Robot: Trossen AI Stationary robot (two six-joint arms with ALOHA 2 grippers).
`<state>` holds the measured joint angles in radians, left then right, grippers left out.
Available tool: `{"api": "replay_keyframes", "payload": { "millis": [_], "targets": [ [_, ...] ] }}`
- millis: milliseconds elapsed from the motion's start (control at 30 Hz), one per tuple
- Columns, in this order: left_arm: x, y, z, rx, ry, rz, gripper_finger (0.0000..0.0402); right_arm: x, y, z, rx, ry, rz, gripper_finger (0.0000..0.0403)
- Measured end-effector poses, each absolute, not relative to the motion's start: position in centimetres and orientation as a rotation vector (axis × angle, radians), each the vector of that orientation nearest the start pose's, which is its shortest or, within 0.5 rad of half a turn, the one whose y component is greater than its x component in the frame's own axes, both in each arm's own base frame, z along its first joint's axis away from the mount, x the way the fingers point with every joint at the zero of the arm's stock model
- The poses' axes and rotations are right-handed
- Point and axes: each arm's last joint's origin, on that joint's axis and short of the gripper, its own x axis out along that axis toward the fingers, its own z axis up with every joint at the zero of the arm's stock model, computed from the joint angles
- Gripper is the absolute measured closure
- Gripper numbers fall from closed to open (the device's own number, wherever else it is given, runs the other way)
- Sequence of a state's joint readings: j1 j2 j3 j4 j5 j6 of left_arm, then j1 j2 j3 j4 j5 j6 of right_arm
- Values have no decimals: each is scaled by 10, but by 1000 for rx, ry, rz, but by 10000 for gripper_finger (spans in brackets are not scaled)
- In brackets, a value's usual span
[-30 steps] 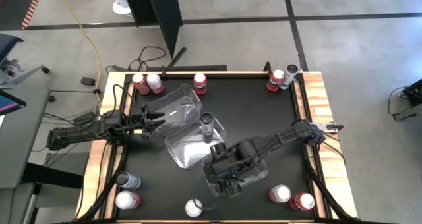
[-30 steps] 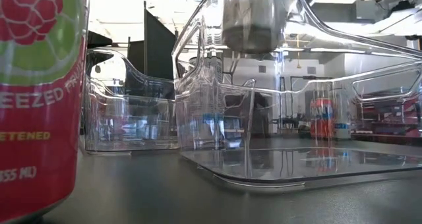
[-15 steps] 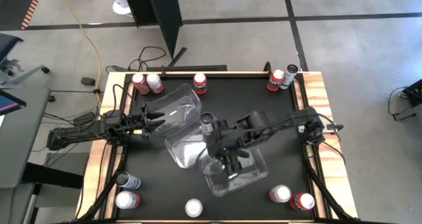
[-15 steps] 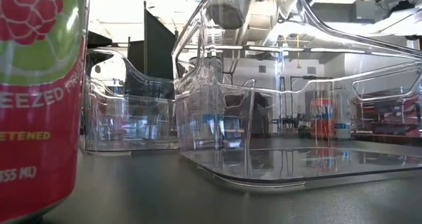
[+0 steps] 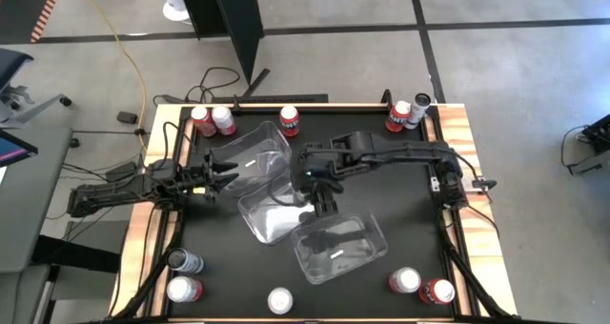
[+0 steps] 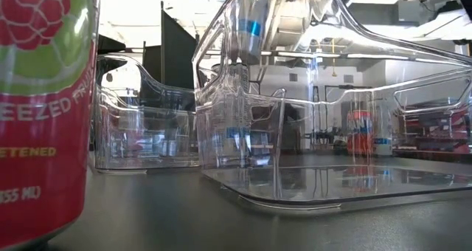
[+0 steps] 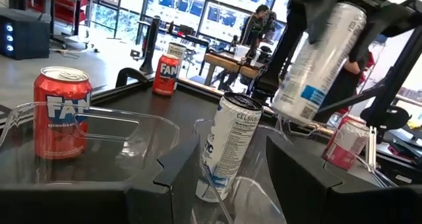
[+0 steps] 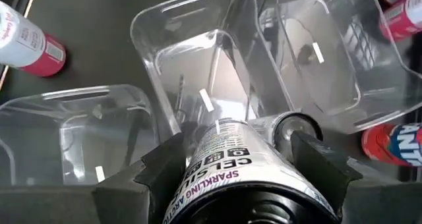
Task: Sort soda cans
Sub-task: Put the bottom middle white soda can in the center transparent bin
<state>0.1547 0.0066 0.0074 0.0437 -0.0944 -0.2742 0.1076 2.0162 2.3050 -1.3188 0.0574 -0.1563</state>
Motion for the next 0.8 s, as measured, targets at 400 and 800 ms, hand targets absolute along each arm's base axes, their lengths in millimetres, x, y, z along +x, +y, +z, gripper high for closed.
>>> {"api": "replay_keyframes", "payload": {
  "millis": [400, 800],
  "targets": [
    [96, 18, 170, -267, -78, 242, 233, 414, 28, 333, -192, 1120, 130, 153],
    [96, 18, 170, -258, -78, 242, 233, 419, 20, 289, -165, 1192, 106, 153]
  ]
}}
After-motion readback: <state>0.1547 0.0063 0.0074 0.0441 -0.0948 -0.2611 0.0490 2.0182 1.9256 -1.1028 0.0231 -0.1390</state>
